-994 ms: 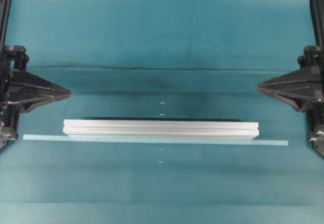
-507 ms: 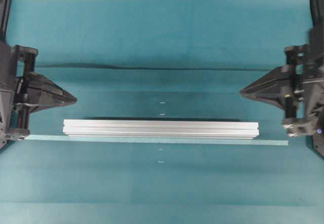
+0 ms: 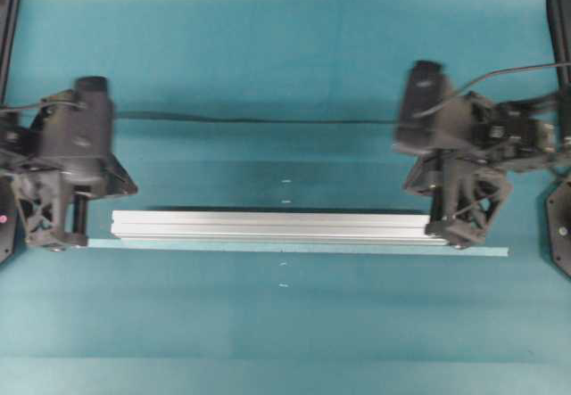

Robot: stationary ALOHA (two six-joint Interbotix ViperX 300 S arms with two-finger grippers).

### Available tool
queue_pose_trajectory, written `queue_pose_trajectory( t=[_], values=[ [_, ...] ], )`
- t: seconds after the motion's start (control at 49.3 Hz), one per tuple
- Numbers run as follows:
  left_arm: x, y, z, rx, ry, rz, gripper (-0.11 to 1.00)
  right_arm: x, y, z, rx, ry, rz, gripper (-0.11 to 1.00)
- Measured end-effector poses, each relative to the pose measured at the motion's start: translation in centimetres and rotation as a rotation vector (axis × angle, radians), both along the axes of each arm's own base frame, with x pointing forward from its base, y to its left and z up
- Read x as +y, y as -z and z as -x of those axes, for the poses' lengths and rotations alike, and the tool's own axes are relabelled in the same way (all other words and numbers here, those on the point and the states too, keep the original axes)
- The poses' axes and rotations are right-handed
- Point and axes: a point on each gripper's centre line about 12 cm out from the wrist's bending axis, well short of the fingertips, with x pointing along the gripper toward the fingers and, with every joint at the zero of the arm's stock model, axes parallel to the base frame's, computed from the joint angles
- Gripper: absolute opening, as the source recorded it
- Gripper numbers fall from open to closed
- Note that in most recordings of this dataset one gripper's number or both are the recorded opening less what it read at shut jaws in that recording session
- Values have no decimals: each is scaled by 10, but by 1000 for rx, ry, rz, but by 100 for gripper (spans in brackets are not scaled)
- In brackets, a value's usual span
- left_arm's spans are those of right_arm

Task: Lift the metal rail with both hands.
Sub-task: 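Move both grippers down over the silver rail near each end, then lower both grippers around the rail and close them on it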

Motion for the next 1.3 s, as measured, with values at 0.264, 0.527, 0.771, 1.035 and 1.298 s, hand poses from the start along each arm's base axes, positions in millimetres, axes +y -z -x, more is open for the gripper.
queue_pose_trajectory(
  t=[0.264,0.527,0.771,1.035,1.298],
  values=[
    [1,9,-13,107,2,-4,-6,-2,15,-17,146,-52,18,-4],
    [1,13,-18,115,-5,0,3,-2,26,-21,182,-56,16,6],
    [1,25,-24,150,-3,-1,63,0,26,-25,134,-64,19,60],
    [1,45,-29,190,-3,0,94,12,45,-26,137,-161,44,99],
    [1,64,-35,179,-7,4,96,13,64,-29,155,-182,51,99]
  ],
)
